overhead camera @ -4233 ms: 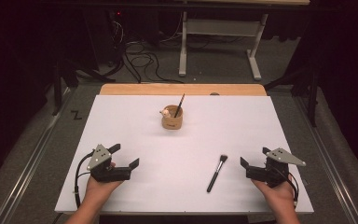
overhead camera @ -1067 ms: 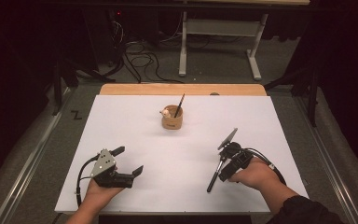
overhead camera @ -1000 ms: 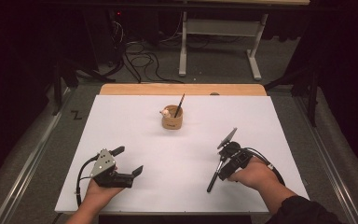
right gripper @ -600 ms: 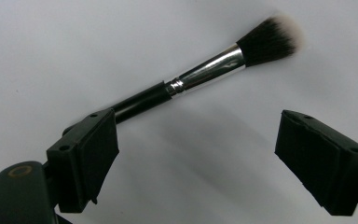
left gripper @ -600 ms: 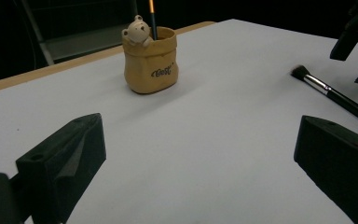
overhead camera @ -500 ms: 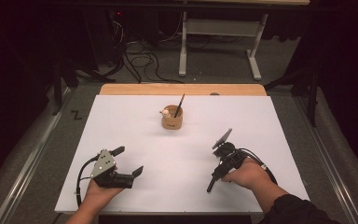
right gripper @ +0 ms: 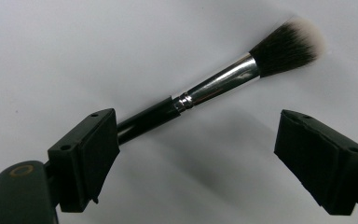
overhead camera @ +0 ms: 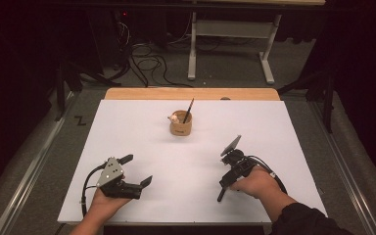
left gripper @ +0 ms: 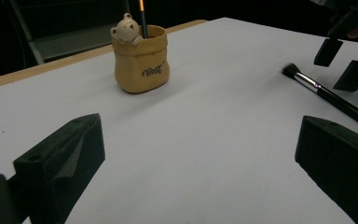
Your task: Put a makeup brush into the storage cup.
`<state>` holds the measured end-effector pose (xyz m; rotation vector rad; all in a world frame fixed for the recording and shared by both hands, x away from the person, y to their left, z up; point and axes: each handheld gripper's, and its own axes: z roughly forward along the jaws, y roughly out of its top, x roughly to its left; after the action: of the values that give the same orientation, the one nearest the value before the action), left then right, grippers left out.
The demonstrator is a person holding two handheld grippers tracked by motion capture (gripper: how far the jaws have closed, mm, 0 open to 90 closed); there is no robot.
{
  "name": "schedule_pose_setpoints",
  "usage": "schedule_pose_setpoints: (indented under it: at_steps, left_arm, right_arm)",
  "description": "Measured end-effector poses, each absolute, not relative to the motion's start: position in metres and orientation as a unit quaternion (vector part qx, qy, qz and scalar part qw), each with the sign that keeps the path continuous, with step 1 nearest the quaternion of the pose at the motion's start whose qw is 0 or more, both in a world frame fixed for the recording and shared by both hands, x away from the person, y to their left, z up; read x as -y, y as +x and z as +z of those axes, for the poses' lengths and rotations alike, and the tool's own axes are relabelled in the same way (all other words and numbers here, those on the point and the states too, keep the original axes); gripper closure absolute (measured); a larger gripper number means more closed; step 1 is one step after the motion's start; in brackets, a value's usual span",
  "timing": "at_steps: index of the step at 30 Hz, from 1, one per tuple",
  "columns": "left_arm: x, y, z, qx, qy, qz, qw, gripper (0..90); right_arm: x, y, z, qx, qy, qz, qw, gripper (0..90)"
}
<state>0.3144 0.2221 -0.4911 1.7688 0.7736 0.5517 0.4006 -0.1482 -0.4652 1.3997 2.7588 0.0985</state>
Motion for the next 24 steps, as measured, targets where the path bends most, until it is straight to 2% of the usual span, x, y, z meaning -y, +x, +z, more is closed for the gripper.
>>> schedule_pose_setpoints:
  at_steps: [24]
  left_arm:
    - [-0.223,0.315,-0.491,-0.325,0.743,0.227,0.539,2.1]
  right_arm:
    - [0.140,0.405,-0.481,-0.871,0.490,0.025,-0.001,19.7]
